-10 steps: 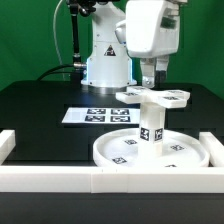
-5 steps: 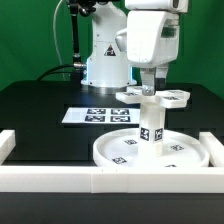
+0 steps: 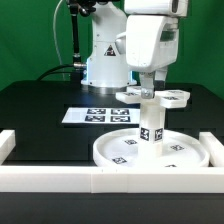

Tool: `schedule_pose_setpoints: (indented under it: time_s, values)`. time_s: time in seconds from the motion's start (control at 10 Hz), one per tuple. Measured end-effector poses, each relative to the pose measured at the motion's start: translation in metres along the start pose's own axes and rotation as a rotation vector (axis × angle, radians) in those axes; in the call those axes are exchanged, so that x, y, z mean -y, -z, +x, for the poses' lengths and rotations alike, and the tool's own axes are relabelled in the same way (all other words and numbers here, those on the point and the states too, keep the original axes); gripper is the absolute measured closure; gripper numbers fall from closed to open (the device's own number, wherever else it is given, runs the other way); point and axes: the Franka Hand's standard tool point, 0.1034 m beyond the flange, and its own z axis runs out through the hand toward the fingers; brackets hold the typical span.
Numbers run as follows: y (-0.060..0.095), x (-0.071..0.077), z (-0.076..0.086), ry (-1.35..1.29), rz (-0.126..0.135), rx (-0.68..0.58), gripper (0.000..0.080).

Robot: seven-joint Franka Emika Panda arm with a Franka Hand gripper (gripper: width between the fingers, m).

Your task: Assemble round table

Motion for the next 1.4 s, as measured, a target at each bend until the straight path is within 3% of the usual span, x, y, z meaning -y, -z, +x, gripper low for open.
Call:
schedule_pose_setpoints:
  time_s: [0.3, 0.5, 1.1, 1.4]
  values:
    - [-0.0018, 0.0002, -0.0003, -0.003, 0.0, 0.001, 0.0151]
    - [-0.0043, 0.0006, -0.0006, -0.002, 0.003, 0.004, 0.0366]
    - [-0.0045, -0.0017, -0.002, -0.048, 0.002, 0.004, 0.0362]
    - [-0.0049, 0.0001, -0.0014, -0.392, 0.004, 0.002, 0.0361]
